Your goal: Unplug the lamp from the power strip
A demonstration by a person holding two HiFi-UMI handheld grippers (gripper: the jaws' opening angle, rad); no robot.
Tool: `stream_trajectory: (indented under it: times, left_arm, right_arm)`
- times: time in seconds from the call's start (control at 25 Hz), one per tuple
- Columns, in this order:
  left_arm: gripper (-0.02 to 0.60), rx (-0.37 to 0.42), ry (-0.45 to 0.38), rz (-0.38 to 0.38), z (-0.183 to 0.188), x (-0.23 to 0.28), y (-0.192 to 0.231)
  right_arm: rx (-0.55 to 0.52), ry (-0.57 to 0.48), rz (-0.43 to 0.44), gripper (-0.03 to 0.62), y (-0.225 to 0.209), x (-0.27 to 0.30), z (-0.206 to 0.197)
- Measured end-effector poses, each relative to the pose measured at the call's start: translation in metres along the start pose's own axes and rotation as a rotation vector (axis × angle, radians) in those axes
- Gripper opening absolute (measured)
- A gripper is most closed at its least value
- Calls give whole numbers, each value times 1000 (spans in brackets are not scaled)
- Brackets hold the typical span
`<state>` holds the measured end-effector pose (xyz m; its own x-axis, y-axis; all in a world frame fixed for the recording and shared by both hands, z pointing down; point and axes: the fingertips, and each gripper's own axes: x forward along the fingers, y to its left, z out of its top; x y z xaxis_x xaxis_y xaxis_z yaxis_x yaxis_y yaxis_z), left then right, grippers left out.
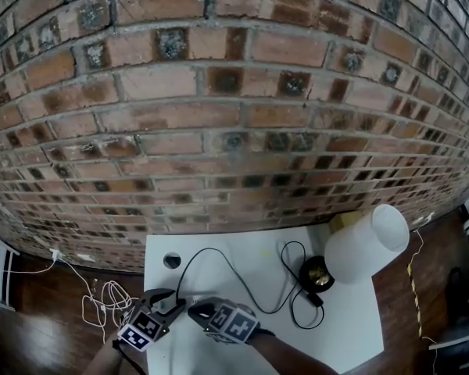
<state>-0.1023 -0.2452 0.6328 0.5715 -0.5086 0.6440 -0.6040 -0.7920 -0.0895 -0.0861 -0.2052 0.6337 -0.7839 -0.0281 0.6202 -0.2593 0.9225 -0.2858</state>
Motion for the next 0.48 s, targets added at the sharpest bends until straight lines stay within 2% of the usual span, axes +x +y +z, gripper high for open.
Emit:
stream_trajectory:
  times: [0.08, 0.48]
  left_arm:
    - [165, 5, 14, -10, -4, 2, -1]
    - [152, 20, 39, -47, -11, 11, -5]
  right_arm:
    - [5, 7, 2, -8, -2, 1, -6]
    - [23, 14, 17, -8, 0, 6, -7]
